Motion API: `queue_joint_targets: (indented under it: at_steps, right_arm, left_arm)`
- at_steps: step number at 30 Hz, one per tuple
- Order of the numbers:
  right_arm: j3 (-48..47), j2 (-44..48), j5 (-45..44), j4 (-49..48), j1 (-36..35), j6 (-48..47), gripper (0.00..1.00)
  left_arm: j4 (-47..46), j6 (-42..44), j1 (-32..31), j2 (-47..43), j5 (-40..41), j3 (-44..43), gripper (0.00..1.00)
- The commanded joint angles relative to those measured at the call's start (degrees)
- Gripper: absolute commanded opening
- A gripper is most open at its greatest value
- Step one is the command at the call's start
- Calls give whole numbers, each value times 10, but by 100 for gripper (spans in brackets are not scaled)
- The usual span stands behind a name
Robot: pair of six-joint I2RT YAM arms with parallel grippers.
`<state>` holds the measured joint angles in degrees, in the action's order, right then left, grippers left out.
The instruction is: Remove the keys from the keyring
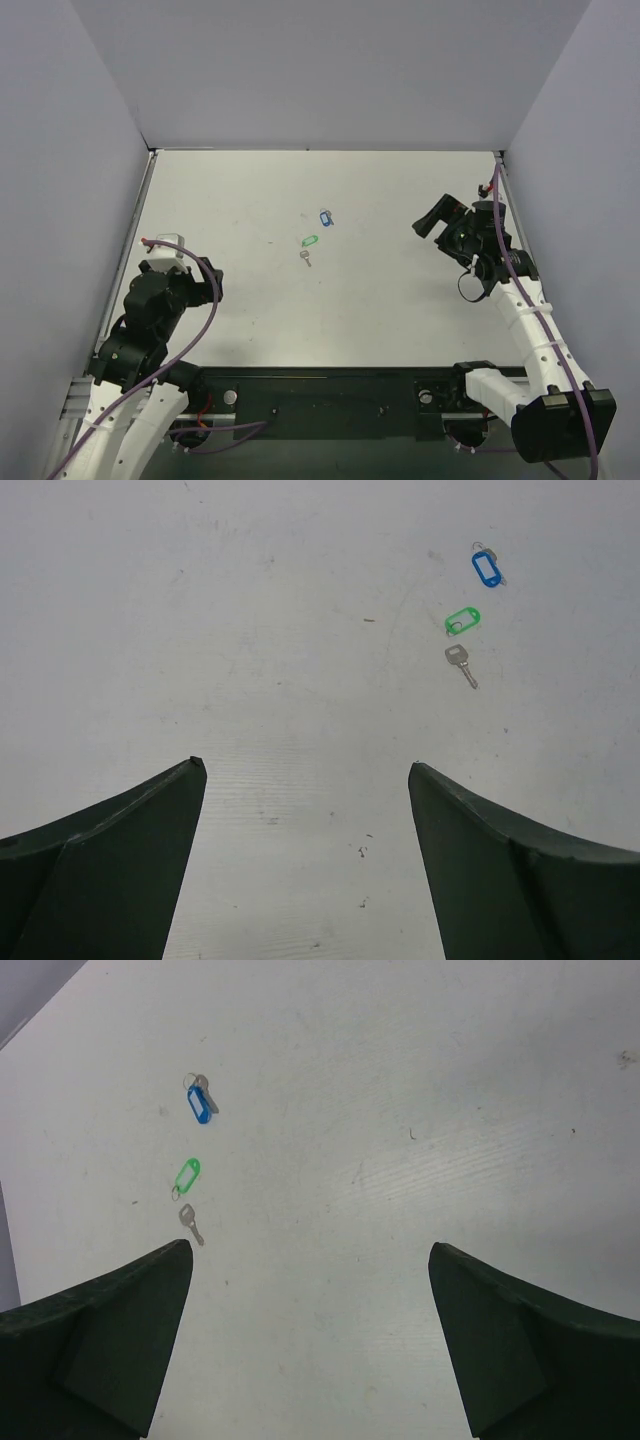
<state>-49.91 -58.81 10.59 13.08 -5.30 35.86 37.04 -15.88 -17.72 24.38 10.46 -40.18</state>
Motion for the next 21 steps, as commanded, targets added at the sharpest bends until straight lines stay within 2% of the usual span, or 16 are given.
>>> queue_joint_targets:
  at_steps: [1,4,8,10,14,15,18,21]
  right_arm:
    - [-28,-12,11,28,-4,11,100]
    - [-62,-54,54,54,-6,1,100]
    - [-75,-105,124,13,-20,13,100]
    - [-91,-129,128,8,-34,15,100]
    - [-136,-189,137,-7,-58,18,99]
    - [-146,-202,142,-9,-61,18,99]
    - [-187,-262,155,-22,-67,26,98]
    - [-238,-314,174,-38,-71,38,97]
  left_arm:
    - [-15,1,-5,-4,-1,-10,93]
    - [-14,1,-7,-7,0,-11,93]
    - [-15,1,-7,-7,3,-10,93]
    - [-14,-1,-7,-7,3,-10,93]
    - [-44,-17,-13,15,-48,-9,95]
    - [-46,-24,-13,44,-68,-16,95]
    - [-89,-89,-13,120,-93,-38,92]
    - [-193,-122,-13,160,-122,-25,90]
